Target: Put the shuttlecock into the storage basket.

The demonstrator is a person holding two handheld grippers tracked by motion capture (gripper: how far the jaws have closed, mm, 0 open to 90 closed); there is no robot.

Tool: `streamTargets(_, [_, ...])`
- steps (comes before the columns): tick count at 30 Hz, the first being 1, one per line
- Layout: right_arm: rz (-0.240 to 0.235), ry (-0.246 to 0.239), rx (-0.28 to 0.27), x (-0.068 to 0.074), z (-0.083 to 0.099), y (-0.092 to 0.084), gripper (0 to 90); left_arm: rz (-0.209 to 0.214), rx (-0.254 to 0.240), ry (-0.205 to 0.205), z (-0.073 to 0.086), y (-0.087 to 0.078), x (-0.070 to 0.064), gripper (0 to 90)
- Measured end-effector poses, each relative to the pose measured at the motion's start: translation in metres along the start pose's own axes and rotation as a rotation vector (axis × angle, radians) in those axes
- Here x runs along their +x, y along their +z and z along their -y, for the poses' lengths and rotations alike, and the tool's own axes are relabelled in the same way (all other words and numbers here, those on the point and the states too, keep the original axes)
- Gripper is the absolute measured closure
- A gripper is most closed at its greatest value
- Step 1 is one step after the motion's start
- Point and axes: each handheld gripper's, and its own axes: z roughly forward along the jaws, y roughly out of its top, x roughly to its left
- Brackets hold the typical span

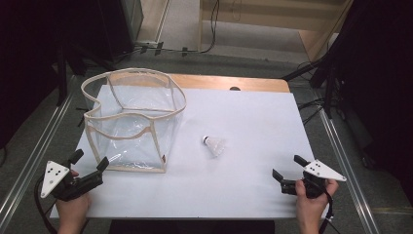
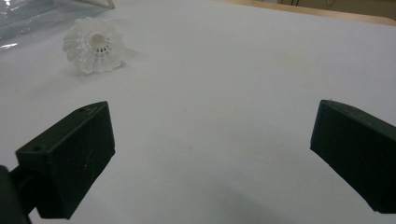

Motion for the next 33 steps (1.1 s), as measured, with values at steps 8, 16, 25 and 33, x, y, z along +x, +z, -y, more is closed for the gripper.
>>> streamTargets(8, [-0.004, -0.028, 0.003, 0.005, -0.006, -0.001, 0.0, -0.004, -0.004, -0.007, 0.0, 0.0, 0.0, 11.5])
streamTargets(16, [-0.016, -0.006, -0.011, 0.012, -0.024, -0.007, 0.0, 0.004, -0.003, -0.007, 0.0, -0.002, 0.001, 11.5])
streamTargets(25, [-0.048, -0.044, 0.003, 0.02, -0.046, -0.002, 0.0, 0.002, -0.002, -0.002, 0.001, -0.001, 0.0, 11.5])
streamTargets(33, [-0.071, -0.081, 0.011, 0.027, -0.063, 0.009, 0.0, 0.004, -0.008, -0.009, 0.001, -0.002, 0.001, 11.5])
